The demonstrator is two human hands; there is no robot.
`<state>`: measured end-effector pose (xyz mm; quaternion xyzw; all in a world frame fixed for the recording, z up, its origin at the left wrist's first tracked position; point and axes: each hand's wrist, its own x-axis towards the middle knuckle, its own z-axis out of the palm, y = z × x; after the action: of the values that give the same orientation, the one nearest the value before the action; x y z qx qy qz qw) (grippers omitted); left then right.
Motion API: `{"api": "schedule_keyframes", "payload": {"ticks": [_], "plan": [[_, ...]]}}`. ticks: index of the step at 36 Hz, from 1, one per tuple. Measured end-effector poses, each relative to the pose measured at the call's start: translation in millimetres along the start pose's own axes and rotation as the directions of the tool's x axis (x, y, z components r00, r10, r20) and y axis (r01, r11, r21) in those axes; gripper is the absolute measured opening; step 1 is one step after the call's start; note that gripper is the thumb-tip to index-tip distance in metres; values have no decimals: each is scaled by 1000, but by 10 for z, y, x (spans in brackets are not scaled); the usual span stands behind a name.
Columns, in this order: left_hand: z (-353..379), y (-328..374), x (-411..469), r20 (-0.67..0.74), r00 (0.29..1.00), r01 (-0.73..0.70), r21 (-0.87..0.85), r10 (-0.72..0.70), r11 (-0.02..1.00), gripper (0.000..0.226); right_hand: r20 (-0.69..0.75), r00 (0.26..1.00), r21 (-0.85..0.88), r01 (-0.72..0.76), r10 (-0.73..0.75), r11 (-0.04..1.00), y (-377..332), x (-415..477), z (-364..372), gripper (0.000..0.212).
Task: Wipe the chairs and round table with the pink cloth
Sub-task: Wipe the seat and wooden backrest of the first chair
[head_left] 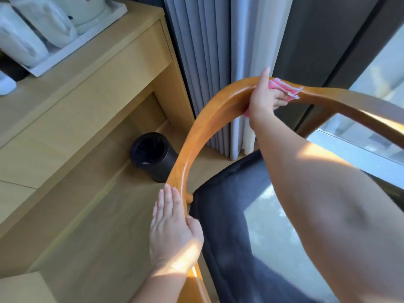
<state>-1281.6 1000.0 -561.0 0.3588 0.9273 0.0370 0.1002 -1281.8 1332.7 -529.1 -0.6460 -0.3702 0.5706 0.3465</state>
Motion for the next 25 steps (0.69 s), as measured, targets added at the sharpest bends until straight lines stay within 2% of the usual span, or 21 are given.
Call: {"api": "schedule_keyframes", "payload": {"ticks": [9,13,19,25], "plan": [[17,-32,11,2,1000,6,13,-6,1000,72,-28,999,65,-27,29,998,-8,159,-97,107],[20,-28,6,1,1000,1,14,-1,1000,73,-24,1000,33,-13,13,999,23,145,-102,106],[66,-46,16,-9,1000,0,25,0,1000,73,155,982,-41,116,-108,992,304,-337,161,107],[92,-59,22,-25,1000,-15,16,15,1000,75,340,917,-26,231,-209,973,712,-945,303,98]]}}
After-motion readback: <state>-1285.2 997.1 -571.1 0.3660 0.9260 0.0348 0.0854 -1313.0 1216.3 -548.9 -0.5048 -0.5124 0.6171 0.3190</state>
